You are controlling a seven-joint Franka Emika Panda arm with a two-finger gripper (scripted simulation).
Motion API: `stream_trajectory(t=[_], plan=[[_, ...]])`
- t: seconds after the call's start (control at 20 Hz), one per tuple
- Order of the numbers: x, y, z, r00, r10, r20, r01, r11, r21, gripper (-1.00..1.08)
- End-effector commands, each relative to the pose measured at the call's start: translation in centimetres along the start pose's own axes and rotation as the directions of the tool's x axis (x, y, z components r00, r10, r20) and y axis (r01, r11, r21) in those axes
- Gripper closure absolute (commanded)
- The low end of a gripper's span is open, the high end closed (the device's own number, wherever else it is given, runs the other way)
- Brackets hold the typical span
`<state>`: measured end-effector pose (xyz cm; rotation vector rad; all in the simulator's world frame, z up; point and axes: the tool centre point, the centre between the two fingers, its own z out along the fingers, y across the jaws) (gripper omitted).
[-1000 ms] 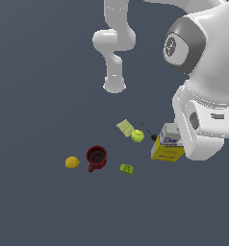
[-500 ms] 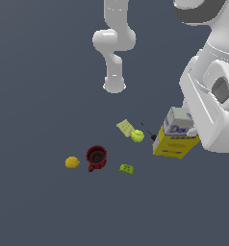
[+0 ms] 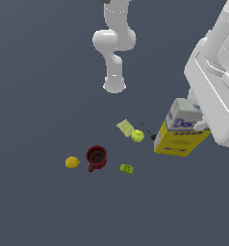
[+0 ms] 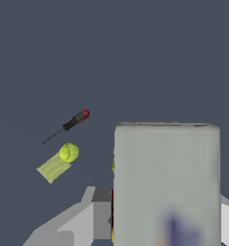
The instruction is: Pick up a designated object from a clutter of objects.
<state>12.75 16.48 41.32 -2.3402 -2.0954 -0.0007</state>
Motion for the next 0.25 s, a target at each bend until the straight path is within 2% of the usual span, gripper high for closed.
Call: stream_trajectory(t=[0.0,0.2], plan=[[-0.05,0.13,-0.40,1.000,0.000,0.000,0.000,1.000,0.000,1.08],[-0.08,0.20,-0.59,1.000,0.000,0.000,0.000,1.000,0.000,1.08]])
